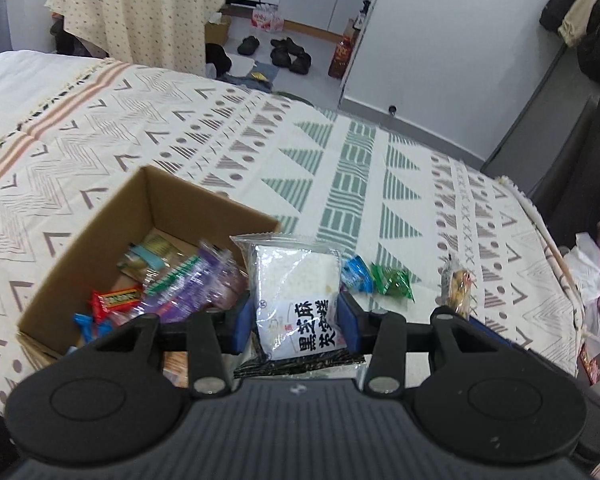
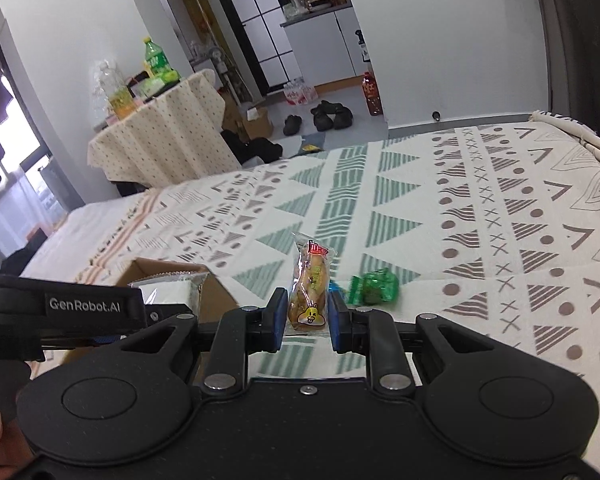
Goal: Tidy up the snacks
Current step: 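Carry the white packet and yellow candy stick into the box and release both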
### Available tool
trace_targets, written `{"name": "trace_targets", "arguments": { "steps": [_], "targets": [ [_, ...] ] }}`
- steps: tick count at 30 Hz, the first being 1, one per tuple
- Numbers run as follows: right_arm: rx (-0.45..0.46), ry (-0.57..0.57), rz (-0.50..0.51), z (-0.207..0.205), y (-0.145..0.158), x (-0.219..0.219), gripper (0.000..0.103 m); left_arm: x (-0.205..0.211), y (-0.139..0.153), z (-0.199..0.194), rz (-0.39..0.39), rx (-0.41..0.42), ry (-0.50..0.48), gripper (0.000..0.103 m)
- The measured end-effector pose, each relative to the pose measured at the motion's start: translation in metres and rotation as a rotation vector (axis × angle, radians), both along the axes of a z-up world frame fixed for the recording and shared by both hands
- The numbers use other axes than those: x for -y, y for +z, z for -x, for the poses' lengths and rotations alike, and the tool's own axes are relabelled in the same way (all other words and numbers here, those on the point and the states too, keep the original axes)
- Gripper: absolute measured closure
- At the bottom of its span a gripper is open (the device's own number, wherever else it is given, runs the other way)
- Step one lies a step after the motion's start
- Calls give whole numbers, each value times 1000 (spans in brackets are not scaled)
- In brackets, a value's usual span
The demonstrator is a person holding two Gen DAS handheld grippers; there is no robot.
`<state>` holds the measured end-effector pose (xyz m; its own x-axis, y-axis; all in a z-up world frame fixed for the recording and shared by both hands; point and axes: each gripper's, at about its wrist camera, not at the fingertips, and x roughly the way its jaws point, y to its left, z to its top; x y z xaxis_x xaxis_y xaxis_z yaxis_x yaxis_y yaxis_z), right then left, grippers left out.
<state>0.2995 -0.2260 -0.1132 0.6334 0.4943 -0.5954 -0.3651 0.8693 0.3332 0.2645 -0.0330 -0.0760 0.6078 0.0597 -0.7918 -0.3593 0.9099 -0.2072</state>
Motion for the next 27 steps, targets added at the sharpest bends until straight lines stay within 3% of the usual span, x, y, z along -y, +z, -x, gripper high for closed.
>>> {"name": "trace_targets", "arguments": {
  "steps": [16,27],
  "targets": [
    [4,32,-50,19,8,-49,82,-71,23,25,7,50,95,59],
    [23,61,-33,29,10,-83,82,-114,11,28,46,38,127,59]
  ]
}}
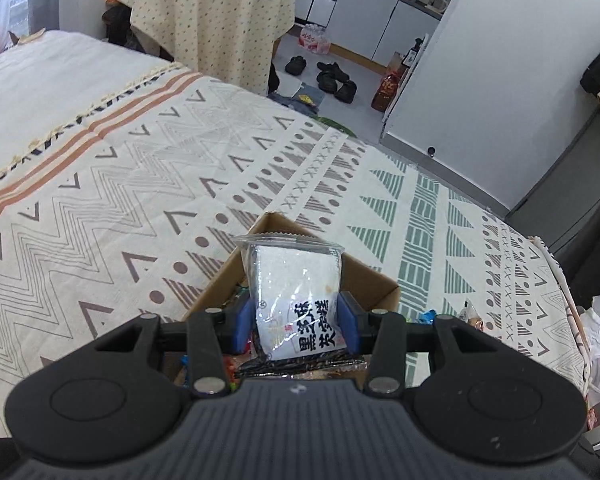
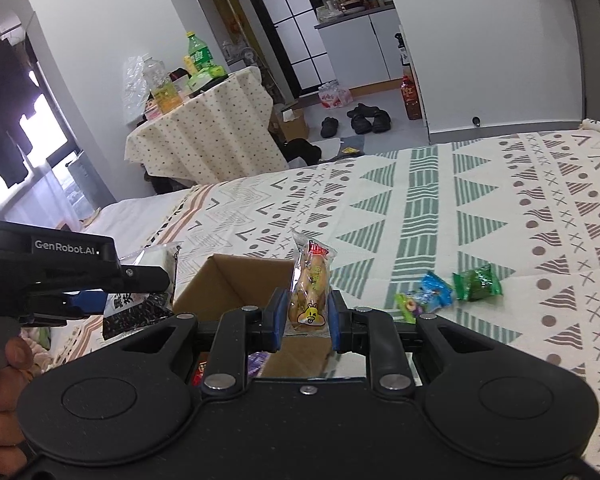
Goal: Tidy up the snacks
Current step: 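Carry the white packet and yellow candy stick into the box and release both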
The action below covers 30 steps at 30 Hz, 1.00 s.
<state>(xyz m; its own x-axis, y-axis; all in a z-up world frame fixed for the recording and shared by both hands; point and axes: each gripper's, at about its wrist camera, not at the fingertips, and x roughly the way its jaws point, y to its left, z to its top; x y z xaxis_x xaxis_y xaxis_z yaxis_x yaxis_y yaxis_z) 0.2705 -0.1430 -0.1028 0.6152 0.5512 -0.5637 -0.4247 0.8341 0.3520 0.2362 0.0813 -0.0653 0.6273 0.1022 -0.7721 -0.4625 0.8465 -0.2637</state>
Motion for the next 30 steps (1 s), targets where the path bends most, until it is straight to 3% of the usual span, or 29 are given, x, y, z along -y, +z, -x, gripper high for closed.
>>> {"name": "trace_targets", "arguments": {
  "steps": [12,27,29,30],
  "targets": [
    [9,45,41,1,-2,-39,82,-32,-21,0,67,-18,31,54],
    [14,112,114,-23,16,-90,81,-56,-14,4,93,-29,58,26],
    [28,136,110,-22,20,-96,77,-59,-15,6,94,-39,66,20],
    [35,138,107,-20,22,-97,68,-60,-15,6,96,-42,63,19]
  ]
}}
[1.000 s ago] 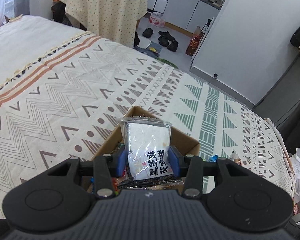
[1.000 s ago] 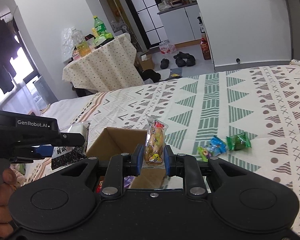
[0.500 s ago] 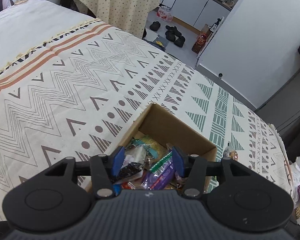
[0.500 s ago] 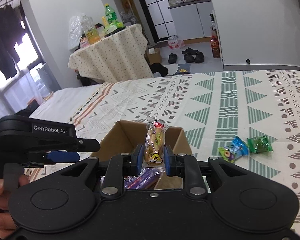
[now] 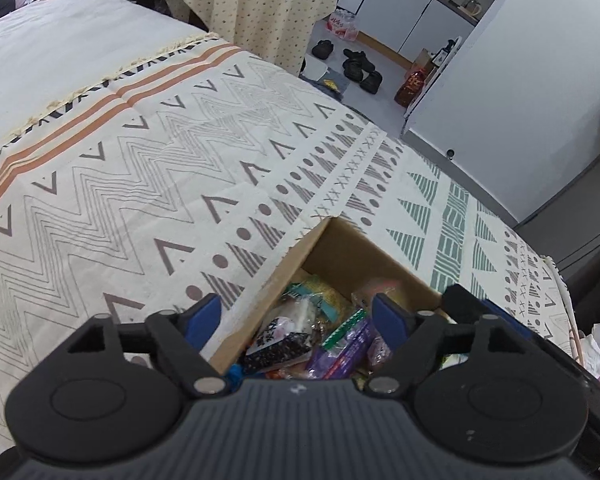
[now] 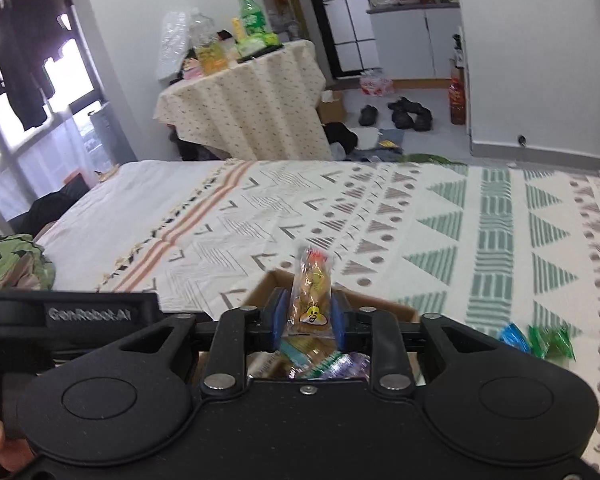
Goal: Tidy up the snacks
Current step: 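Carry the white packet and yellow candy stick into the box and release both, then move both grippers back over the blue and green candies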
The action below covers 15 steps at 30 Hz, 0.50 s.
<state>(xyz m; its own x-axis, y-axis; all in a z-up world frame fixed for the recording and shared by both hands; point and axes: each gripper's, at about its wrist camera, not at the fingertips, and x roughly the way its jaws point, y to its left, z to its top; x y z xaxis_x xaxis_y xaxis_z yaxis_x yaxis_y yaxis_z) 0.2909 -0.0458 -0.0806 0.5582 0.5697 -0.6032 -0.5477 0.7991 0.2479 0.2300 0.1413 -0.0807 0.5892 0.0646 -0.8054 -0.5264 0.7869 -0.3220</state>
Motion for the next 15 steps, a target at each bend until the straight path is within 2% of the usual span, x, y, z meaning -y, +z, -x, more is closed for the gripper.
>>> {"name": "trace_targets", "arguments": {
  "steps": [2,3,10,15],
  "targets": [
    [-4,-31,20,0,2,-1,57,0,-1,2,6,-6,-6,17],
    [-9,-49,26,0,2,1,54,1,-2,2,10,-10,-7,16],
    [-56,-141,37,12,5,31,50,20,7,9,-16,-26,-65,10],
    [-62,-201,26,25,12,58,42,36,20,18,-21,-11,-97,6]
  ]
}}
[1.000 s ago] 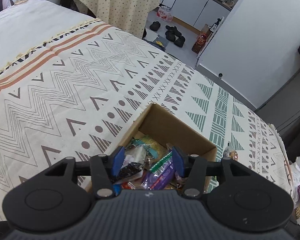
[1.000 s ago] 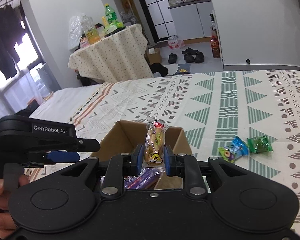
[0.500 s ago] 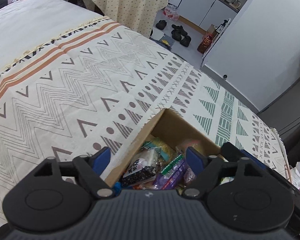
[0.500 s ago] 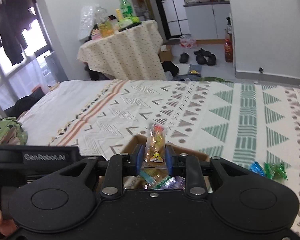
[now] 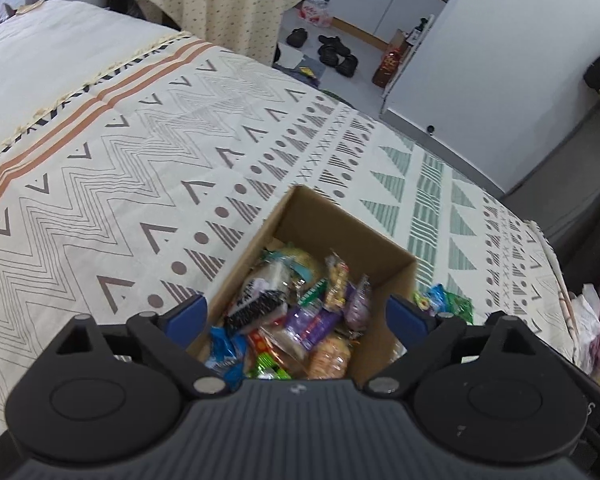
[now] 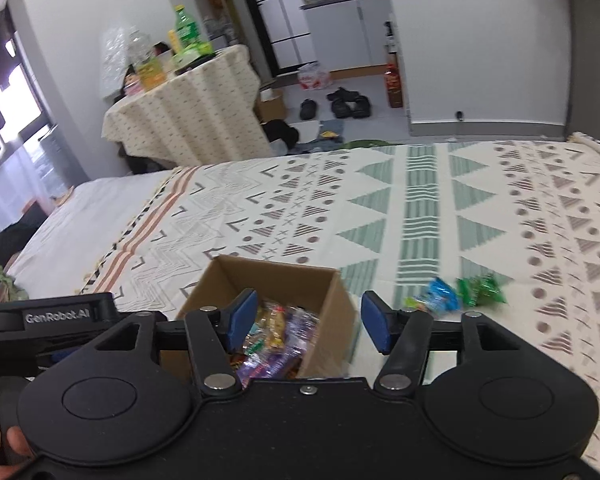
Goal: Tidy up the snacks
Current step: 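Move both grippers back over the blue and green candies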
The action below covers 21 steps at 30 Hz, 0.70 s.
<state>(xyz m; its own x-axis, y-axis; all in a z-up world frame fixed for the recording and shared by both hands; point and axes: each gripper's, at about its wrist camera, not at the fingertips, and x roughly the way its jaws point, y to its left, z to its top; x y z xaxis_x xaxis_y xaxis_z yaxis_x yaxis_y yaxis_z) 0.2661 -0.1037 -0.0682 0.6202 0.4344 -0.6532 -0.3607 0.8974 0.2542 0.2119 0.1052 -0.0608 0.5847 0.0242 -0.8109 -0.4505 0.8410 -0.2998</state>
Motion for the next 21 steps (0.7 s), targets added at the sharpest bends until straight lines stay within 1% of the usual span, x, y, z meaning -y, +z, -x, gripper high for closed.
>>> {"name": "trace_targets", "arguments": {
  "steps": [3,5,7,9,13,17,21],
  "targets": [
    [6,-30,1,7,6,15,39,10,7,6,3,20,-24,4],
    [12,-42,-7,12,10,25,38,18,13,11,-16,33,-36,0],
    [23,-51,-9,17,15,35,33,24,19,16,-23,41,-42,0],
    [38,-59,-5,23,20,43,27,28,22,20,-16,47,-45,0],
    [50,-71,-16,32,26,59,22,40,30,27,-36,59,-61,0],
    [66,-92,-22,40,31,74,13,51,36,31,-50,66,-74,0],
    [69,-109,-32,47,32,91,10,63,39,35,-61,67,-97,0]
  ]
}}
